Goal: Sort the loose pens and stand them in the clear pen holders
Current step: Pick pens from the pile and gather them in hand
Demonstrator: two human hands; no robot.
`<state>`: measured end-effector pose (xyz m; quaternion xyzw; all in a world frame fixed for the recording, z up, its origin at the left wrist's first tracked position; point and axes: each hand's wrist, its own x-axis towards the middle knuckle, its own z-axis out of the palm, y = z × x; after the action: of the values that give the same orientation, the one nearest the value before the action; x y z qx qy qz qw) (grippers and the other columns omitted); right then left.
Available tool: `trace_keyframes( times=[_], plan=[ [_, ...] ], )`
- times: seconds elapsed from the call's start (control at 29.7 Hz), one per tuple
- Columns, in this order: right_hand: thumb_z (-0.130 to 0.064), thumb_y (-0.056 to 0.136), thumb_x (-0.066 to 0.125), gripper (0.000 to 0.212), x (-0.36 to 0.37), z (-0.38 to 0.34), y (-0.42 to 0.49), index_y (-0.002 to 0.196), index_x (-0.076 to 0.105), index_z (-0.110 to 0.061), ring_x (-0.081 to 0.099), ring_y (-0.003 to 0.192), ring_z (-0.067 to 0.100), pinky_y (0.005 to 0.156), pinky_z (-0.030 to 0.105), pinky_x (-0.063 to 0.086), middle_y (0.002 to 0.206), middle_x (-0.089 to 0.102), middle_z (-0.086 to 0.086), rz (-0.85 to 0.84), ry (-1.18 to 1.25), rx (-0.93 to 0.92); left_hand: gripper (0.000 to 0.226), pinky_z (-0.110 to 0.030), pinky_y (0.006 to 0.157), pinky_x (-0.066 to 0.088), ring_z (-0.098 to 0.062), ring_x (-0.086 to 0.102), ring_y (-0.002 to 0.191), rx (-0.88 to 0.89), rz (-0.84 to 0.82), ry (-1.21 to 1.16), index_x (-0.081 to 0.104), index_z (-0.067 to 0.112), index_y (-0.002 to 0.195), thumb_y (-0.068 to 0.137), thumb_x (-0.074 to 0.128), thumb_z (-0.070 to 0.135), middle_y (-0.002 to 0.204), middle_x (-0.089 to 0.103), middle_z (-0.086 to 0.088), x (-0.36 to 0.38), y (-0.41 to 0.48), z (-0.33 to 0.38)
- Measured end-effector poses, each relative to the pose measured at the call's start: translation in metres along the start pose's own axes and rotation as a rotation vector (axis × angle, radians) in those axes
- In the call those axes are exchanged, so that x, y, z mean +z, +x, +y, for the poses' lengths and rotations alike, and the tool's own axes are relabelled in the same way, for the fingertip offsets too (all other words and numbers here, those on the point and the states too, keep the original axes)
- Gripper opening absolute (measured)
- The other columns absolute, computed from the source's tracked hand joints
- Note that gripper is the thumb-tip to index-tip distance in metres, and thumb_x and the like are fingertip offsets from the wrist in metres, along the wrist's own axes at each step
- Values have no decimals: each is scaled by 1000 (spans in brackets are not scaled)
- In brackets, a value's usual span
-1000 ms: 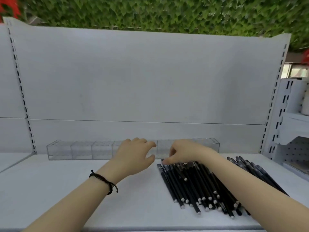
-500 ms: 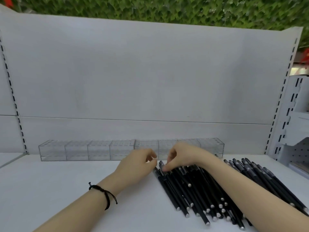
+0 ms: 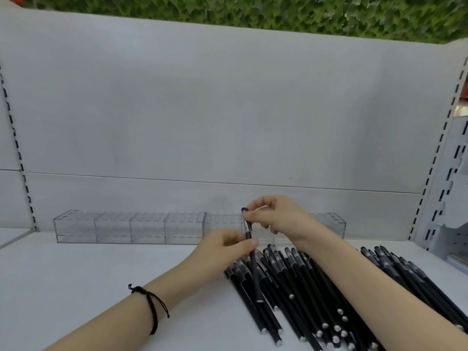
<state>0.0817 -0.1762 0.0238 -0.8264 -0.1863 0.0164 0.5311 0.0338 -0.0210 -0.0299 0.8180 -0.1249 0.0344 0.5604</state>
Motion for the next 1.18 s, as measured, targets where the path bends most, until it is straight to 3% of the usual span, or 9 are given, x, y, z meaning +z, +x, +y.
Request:
trace_keyframes(
  times=[0.13,0.2,0.34,0.5,0.64,0.81,0.94,1.08,1.18],
  plan=[
    [-32,85,71,18,2,5,2,91,65,-17,50,59,8,53,21,38,71,69,-7,31,20,-22,16,-23,64,55,-16,69,74,-115,-43,-456,64,4,105,96,55,14,68,65,-3,3,-1,3],
    [-39,83,72,25,-1,13,5,88,67,-16,55,63,8,56,21,41,75,70,-5,68,-189,-15,17,-25,60,57,-19,68,66,-158,-18,-653,62,0,107,98,50,9,64,57,-4,1,1,2],
    [-52,74,73,33,-2,28,5,73,67,-19,63,72,11,65,27,47,69,65,-7,-3,-780,72,20,-22,47,47,-12,52,49,-201,88,-768,61,0,111,100,46,8,63,52,-3,-5,7,-2],
    [-48,74,71,34,13,23,2,88,73,-17,68,81,16,68,26,48,81,73,-4,-43,-1044,148,24,-20,41,35,-10,37,44,-229,137,-831,60,3,112,101,47,20,59,44,0,-8,9,-4],
    [-36,70,69,26,14,23,3,85,74,-14,67,75,15,69,27,50,73,71,-4,-23,-870,182,25,-22,42,41,-12,46,45,-231,134,-775,59,1,108,102,44,21,59,52,-3,-6,7,-5],
    [-24,79,73,13,3,12,-2,72,71,-12,46,53,6,51,18,37,51,59,-12,46,-241,104,28,-26,60,60,-19,71,67,-239,144,-753,62,-2,104,102,44,19,79,73,-12,-4,8,-7],
    [-21,83,71,9,5,8,-3,76,70,-17,43,56,7,49,19,31,64,68,-7,-32,100,101,34,-36,77,60,-30,73,87,-244,-18,-782,61,-2,114,104,38,20,101,72,-23,0,3,-1],
    [-16,86,70,6,12,6,-8,81,70,-14,47,51,0,48,15,33,69,67,-3,-27,105,19,32,-34,63,61,-22,68,64,-262,-76,-796,58,3,117,104,38,24,79,69,-13,3,-1,5],
    [-18,89,68,10,13,6,-10,85,68,-9,48,45,-6,44,9,34,73,67,1,0,95,-39,31,-21,44,41,-10,40,46,-273,-7,-808,57,4,115,105,37,24,61,48,-2,1,1,3]
  ],
)
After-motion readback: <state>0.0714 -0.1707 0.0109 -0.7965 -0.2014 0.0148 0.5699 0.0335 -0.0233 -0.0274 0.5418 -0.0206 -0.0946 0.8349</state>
